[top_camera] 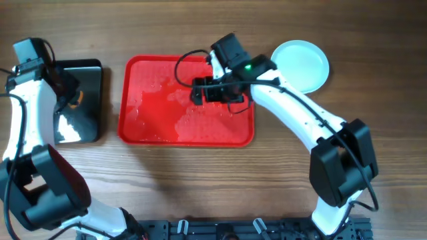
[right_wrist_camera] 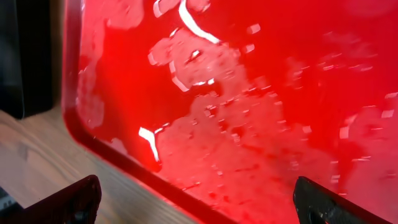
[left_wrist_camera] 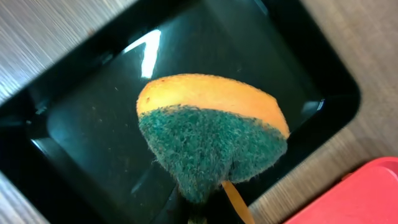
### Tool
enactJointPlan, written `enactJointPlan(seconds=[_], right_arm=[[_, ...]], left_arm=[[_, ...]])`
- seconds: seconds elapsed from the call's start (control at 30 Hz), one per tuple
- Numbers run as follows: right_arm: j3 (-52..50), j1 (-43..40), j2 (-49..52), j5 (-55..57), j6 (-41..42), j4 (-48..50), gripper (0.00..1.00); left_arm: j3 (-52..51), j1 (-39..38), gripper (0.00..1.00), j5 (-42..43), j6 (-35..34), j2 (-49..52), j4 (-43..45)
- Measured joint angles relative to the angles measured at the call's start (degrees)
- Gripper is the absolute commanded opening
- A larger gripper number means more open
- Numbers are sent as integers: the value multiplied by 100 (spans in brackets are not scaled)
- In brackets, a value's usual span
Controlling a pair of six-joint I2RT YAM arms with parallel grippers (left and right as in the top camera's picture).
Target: Clean dirty plates on tray and stack at the side
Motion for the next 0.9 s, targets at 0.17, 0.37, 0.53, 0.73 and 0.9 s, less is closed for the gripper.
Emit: enactJointPlan(seconds=[0.17,0.37,0.53,0.73,0.9], right_arm=[[0,140,0,17,63,0,100],[0,151,0,15,127,-74,100],[0,151,0,13,149,-299,99],[-4,151,-68,-20,149,-407,100],[-46,153,-973,153,146,-719,100]], left_arm=[[-17,39,8,313,24,247,2],[-22,48,14,398,39,422,66],[-26,105,4,494,59,518,33],[-42,116,6,1167,61,409,-70],[-59,116,23,2765,74,-411,-74]])
